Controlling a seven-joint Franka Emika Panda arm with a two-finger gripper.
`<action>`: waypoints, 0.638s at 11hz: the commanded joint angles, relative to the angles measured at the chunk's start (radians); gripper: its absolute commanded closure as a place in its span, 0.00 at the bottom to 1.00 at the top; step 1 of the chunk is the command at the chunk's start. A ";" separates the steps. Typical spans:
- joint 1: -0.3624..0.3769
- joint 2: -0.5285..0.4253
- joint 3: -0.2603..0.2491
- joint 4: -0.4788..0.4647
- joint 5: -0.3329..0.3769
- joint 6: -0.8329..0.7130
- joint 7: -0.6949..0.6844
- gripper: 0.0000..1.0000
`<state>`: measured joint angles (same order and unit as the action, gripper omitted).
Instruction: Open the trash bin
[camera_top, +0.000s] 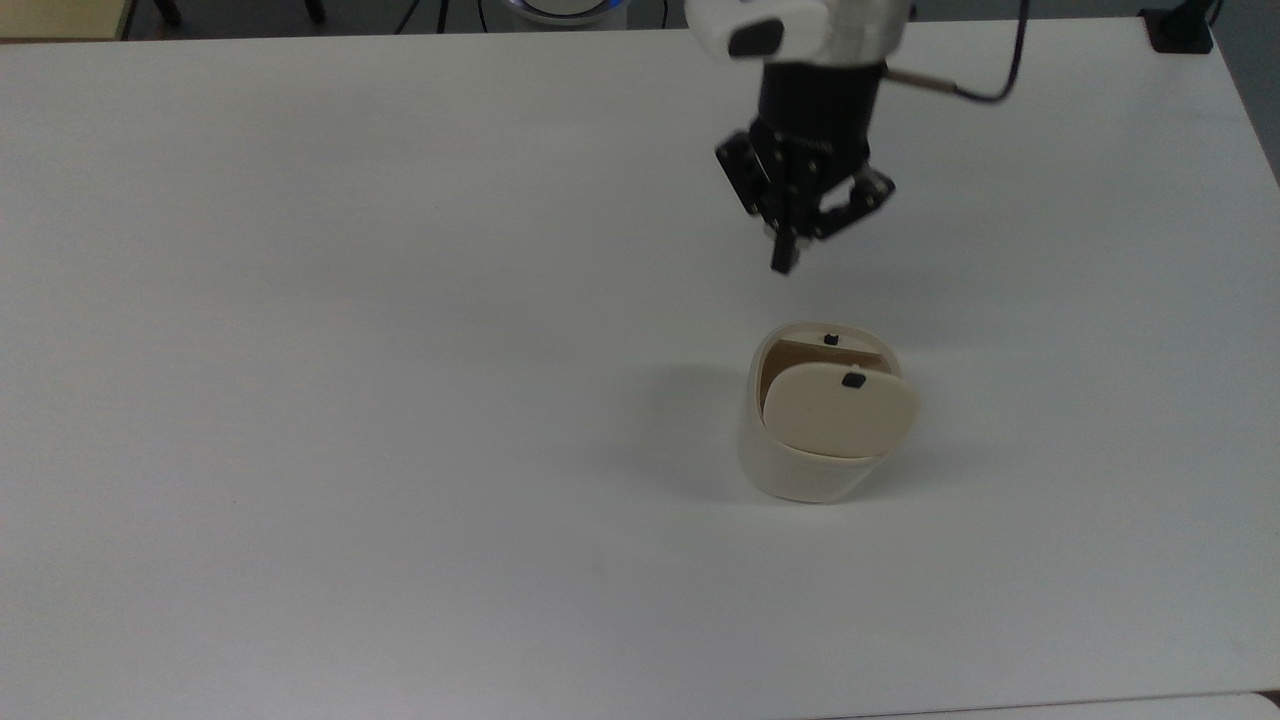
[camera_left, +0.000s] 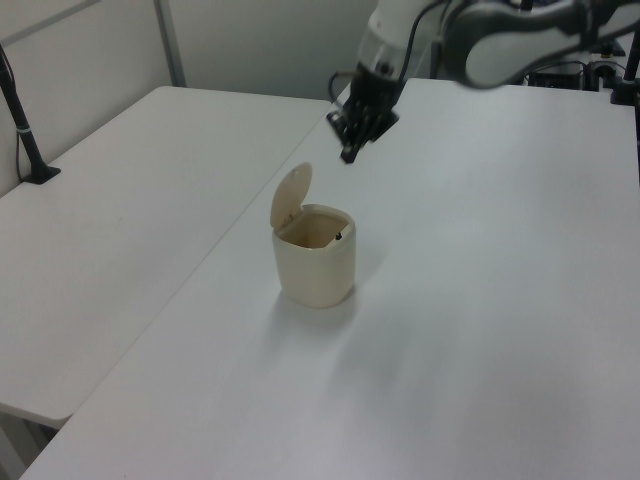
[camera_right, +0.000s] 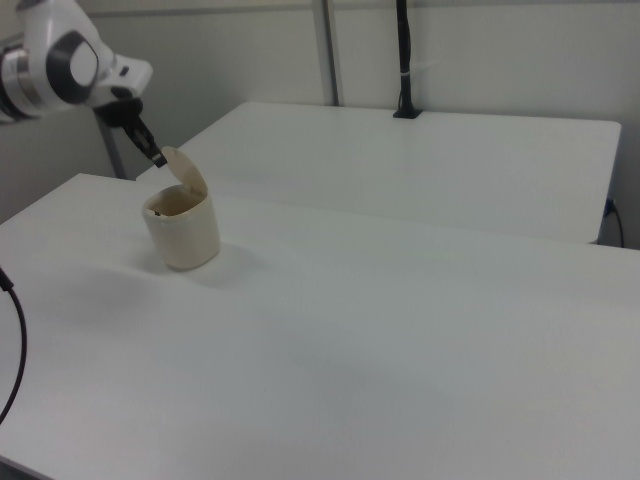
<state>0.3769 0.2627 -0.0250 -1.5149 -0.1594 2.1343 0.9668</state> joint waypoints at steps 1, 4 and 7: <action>-0.056 -0.167 0.004 -0.034 0.082 -0.231 -0.196 0.99; -0.114 -0.265 0.004 -0.044 0.110 -0.420 -0.377 0.85; -0.196 -0.329 0.002 -0.065 0.139 -0.519 -0.639 0.59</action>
<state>0.2380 -0.0066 -0.0260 -1.5269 -0.0506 1.6641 0.4856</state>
